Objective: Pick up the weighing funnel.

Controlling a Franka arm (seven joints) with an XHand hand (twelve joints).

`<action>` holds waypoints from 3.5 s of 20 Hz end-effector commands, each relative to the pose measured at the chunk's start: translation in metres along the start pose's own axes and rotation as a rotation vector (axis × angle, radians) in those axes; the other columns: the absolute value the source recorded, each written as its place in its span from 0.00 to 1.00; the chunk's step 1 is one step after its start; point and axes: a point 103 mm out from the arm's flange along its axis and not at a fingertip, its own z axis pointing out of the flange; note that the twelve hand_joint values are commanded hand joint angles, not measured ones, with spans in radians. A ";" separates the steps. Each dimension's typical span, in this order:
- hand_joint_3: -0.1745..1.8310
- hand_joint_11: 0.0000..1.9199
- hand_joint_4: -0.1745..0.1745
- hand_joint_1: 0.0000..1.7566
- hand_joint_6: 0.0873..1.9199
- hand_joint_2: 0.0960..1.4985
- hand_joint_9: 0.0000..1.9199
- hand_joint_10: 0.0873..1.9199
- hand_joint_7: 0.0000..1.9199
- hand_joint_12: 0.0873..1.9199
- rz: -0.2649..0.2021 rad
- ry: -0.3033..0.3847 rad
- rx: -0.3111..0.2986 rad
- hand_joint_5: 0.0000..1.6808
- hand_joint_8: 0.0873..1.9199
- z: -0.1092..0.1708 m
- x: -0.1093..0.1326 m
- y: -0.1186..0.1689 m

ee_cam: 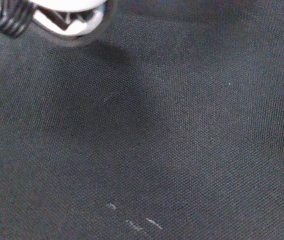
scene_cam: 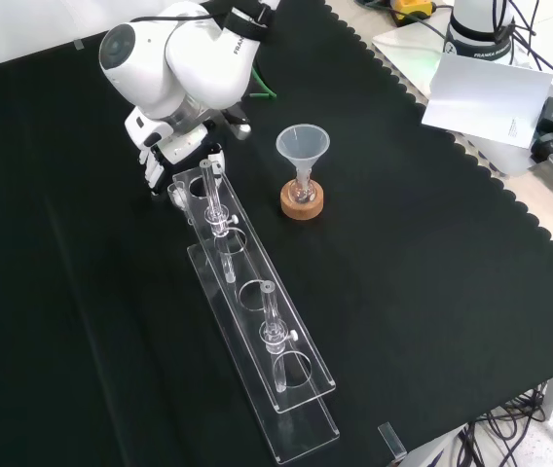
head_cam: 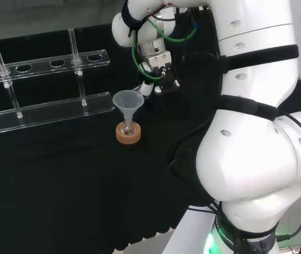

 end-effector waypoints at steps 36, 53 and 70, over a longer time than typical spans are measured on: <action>0.39 0.30 0.55 0.52 0.37 0.37 0.40 0.24 0.28 0.63 0.010 0.007 0.028 0.45 0.34 0.005 -0.014 0.009; 0.39 0.42 1.00 0.63 0.32 0.42 0.52 0.17 0.37 0.54 -0.064 0.010 -0.060 0.75 0.31 -0.005 -0.037 0.000; 0.40 0.43 1.00 0.64 0.33 0.41 0.52 0.16 0.37 0.53 -0.015 0.007 -0.095 0.75 0.31 -0.069 -0.059 -0.080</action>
